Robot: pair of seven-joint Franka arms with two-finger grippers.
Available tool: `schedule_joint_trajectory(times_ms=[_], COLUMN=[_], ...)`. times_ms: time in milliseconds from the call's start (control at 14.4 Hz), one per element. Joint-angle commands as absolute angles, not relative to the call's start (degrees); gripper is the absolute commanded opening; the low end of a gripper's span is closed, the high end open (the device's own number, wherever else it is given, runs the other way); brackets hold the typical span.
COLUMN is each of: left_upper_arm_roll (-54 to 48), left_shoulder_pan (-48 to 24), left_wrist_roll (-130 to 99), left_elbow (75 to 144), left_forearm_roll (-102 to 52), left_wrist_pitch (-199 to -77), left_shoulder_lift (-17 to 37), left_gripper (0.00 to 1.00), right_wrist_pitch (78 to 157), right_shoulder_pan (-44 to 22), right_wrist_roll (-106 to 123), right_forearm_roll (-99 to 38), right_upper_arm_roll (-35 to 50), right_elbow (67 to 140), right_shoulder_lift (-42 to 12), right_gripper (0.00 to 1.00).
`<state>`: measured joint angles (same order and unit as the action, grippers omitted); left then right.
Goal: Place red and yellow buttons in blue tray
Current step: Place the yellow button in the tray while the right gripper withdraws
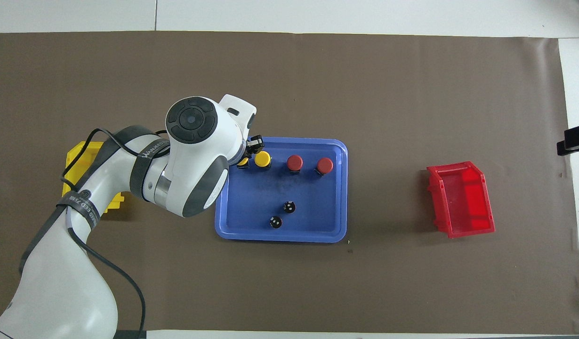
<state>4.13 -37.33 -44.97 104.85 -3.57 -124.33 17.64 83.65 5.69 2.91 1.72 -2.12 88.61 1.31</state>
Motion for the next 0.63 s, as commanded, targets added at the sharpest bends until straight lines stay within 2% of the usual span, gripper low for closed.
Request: schedule_joint_trajectory(times_ms=[0, 348, 557], left_upper_arm_roll=[5.01, 5.01, 5.01], left_shoulder_pan=[-38.23, -37.62, -37.27], left_wrist_roll=[-45.09, -44.56, -44.3], left_elbow=[106.69, 106.79, 106.7], left_forearm_roll=[-4.57, -4.57, -4.57], left_wrist_pitch=[-125.69, -125.25, -125.42], left_shoulder_lift=[17.93, 17.84, 17.75], left_gripper=[0.02, 0.02, 0.24], right_wrist_pitch=[85.86, 85.61, 85.6], right_shoulder_pan=[5.54, 5.71, 5.36], right_wrist_roll=[6.77, 7.03, 6.94], right_forearm_roll=[2.81, 2.81, 2.81], right_upper_arm_roll=[-4.04, -4.31, -4.22], right_elbow=[92.63, 93.52, 93.6], right_shoulder_lift=[3.16, 3.16, 3.16], right_gripper=[1.0, 1.0, 1.0])
